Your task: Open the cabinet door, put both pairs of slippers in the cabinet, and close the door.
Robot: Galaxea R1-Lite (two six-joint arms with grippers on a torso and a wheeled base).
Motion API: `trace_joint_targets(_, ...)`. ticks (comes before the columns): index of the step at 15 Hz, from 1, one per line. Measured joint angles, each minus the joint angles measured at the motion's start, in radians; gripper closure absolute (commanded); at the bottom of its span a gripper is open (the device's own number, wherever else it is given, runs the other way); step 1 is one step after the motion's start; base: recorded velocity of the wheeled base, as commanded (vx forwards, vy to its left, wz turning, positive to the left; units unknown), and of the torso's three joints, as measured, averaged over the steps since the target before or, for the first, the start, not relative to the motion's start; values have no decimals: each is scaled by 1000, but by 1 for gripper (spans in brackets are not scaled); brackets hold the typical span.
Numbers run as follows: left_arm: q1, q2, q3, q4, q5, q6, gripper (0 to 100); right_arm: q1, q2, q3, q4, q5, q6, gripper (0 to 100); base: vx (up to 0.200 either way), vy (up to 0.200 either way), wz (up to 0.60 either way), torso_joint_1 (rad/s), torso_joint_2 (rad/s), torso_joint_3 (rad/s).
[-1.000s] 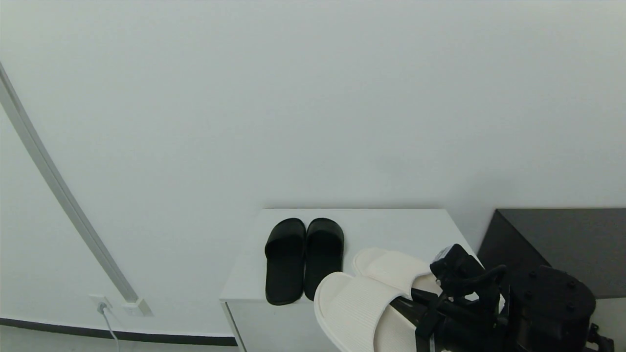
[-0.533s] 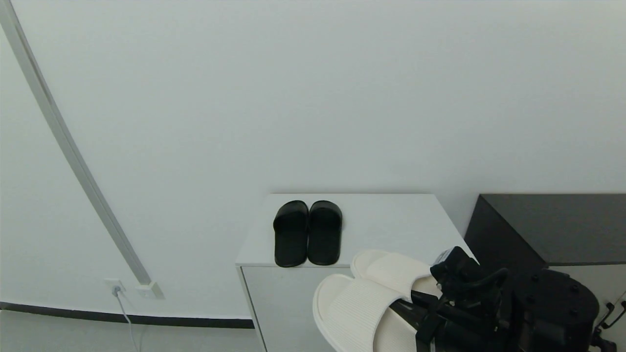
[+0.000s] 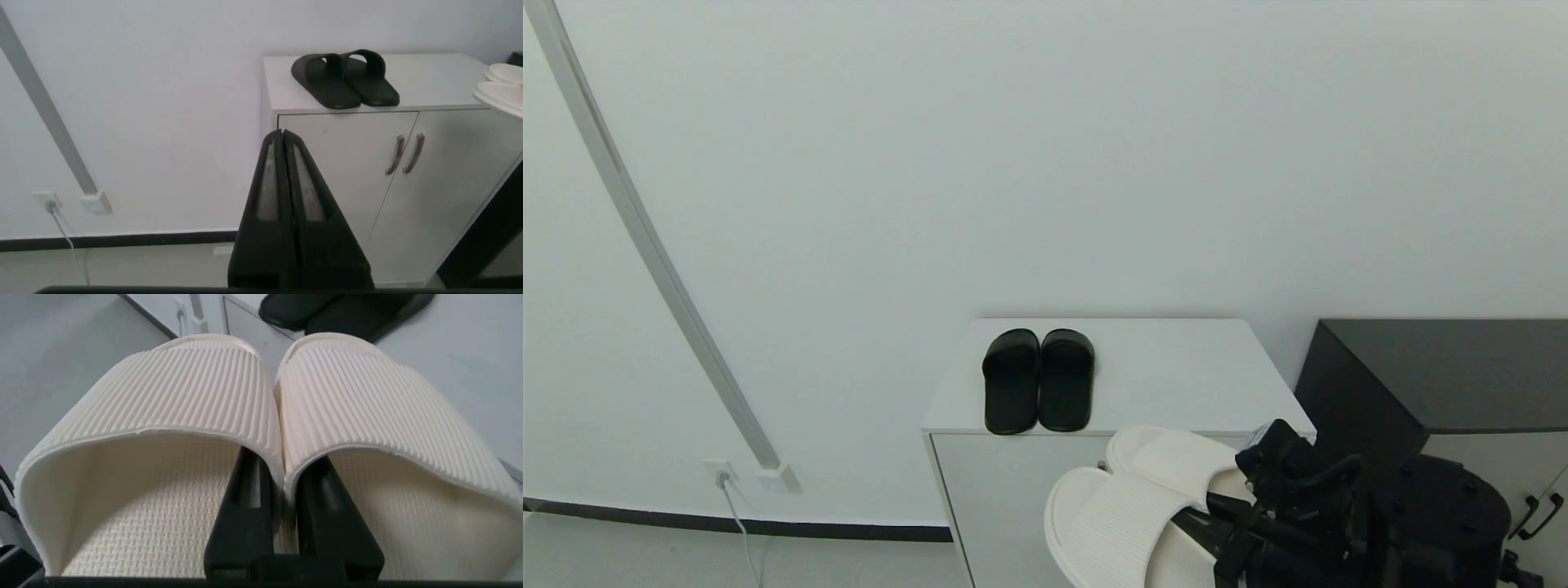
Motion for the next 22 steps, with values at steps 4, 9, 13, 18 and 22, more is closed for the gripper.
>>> trace_joint_targets(4, 0, 0, 0, 0, 3, 0, 100, 0, 5, 0, -2, 1, 0, 100, 0, 0, 0, 0, 0, 0)
trace_joint_targets(9, 0, 0, 0, 0, 0, 1, 100, 1, 6, 5, -2, 1, 0, 100, 0, 0, 0, -81, 188, 96)
trace_joint_targets(13, 0, 0, 0, 0, 1, -1, 0, 2, 6, 7, -2, 0, 0, 100, 0, 0, 0, -155, 332, 178)
trace_joint_targets(18, 0, 0, 0, 0, 1, -1, 0, 3, 6, 14, -3, 0, 1, 100, 0, 0, 0, -155, 346, 186)
trace_joint_targets(22, 0, 0, 0, 0, 1, -2, 0, 4, 7, 15, -2, 1, 1, 100, 0, 0, 0, -159, 364, 203)
